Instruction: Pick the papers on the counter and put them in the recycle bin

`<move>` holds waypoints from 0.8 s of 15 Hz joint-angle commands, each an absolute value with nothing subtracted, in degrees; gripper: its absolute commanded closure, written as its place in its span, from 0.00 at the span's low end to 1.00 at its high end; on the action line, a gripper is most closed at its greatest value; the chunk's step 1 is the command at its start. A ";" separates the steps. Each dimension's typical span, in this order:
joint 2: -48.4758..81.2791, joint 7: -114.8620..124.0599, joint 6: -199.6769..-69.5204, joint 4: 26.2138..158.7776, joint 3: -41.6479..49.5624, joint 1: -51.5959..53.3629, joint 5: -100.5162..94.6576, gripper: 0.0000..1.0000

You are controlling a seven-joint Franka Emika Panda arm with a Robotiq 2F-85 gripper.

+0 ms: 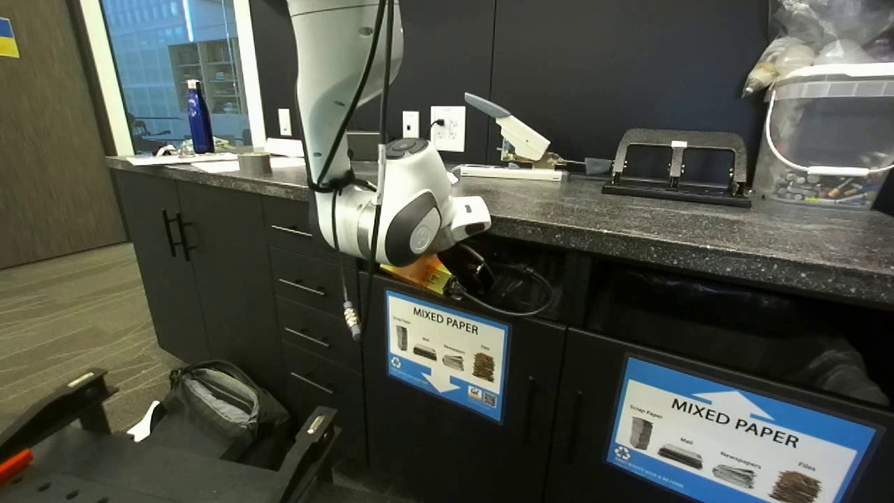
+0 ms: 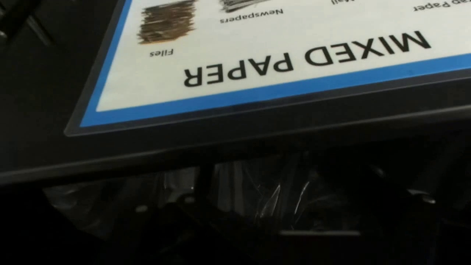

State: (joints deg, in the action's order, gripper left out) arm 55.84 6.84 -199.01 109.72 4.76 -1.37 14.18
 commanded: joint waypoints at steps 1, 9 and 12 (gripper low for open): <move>46.34 8.72 -190.68 115.08 11.28 6.70 19.73 0.00; 32.32 16.88 -154.05 116.02 27.29 24.32 3.70 0.00; 28.96 15.00 -139.64 107.29 19.06 17.96 -1.81 0.00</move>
State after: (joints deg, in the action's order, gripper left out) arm 32.69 16.40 -150.83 113.98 25.82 23.81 2.55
